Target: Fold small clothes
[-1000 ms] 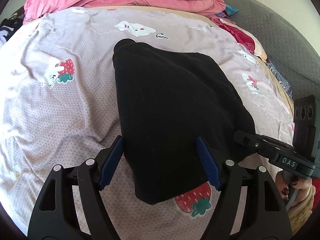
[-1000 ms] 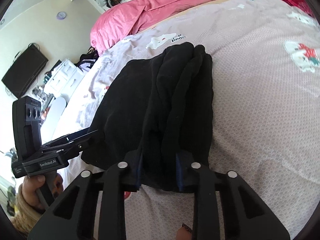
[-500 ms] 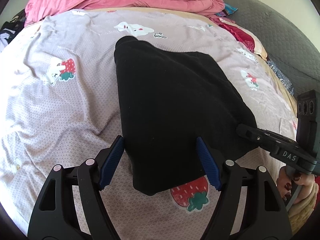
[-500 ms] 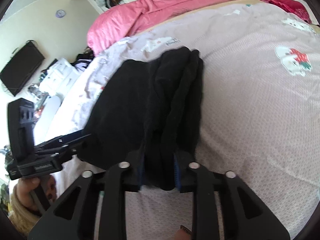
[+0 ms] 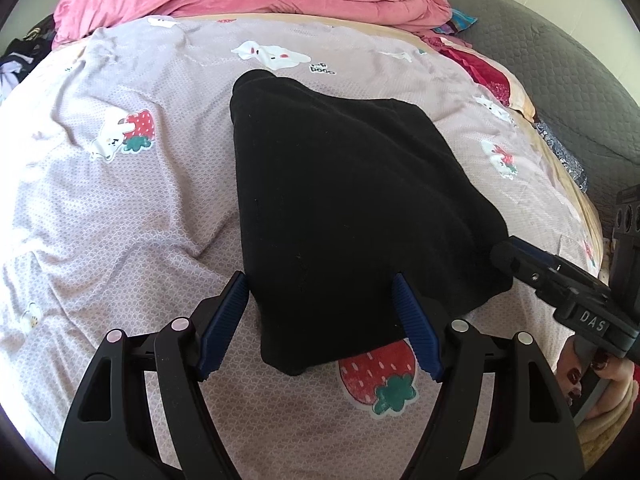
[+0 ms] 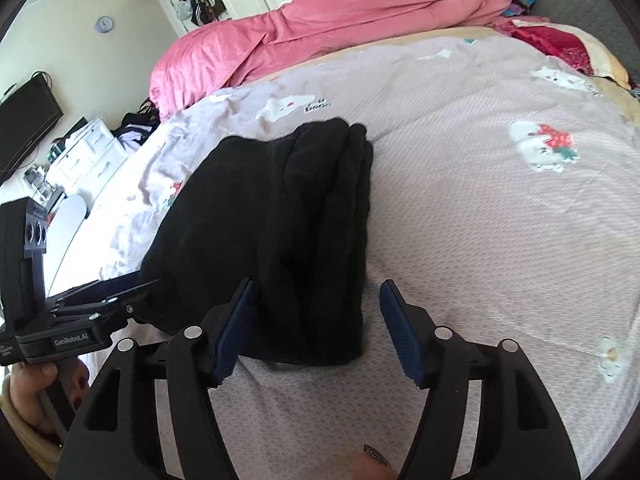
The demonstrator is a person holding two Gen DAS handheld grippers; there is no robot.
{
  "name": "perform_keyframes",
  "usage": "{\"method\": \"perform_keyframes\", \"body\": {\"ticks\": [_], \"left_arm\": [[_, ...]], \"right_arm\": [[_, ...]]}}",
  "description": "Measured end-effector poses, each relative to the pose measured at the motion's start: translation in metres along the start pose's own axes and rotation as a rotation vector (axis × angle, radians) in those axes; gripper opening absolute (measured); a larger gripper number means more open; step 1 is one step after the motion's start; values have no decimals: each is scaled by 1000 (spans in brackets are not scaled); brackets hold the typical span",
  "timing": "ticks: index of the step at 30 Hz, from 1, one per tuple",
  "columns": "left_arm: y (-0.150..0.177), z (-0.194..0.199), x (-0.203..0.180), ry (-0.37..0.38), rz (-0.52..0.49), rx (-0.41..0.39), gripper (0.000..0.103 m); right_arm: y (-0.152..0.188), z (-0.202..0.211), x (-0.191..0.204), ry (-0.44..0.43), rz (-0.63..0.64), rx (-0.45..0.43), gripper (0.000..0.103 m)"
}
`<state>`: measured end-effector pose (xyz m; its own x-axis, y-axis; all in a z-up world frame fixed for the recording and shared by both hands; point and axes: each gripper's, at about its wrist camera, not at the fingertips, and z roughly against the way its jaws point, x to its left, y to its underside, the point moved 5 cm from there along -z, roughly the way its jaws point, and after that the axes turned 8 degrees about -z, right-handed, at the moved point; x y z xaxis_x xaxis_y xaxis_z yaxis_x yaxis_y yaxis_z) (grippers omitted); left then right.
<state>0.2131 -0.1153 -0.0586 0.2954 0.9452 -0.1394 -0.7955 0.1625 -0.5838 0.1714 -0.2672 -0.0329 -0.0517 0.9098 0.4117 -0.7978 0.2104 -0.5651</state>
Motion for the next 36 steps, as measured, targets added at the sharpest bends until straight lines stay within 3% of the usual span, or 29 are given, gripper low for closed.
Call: {"method": "perform_keyframes", "body": {"ticks": [5, 12, 14, 15, 16, 22, 36], "left_arm": [[0, 13, -2, 3, -5, -32, 68], [0, 37, 0, -5, -3, -82, 74], [0, 45, 1, -9, 0, -99, 80], [1, 50, 2, -16, 1, -111, 92], [1, 55, 2, -22, 0, -124, 93], [4, 81, 4, -73, -23, -166, 93], [31, 108, 9, -148, -19, -200, 94]], "right_arm": [[-4, 21, 0, 43, 12, -67, 85], [-5, 50, 8, 52, 24, -165, 97], [-4, 57, 12, 54, 29, -193, 98], [-4, 61, 13, 54, 34, -207, 98], [-4, 66, 15, 54, 38, -221, 98], [1, 84, 24, 50, 42, -290, 98], [31, 100, 52, 98, 118, -343, 98]]}}
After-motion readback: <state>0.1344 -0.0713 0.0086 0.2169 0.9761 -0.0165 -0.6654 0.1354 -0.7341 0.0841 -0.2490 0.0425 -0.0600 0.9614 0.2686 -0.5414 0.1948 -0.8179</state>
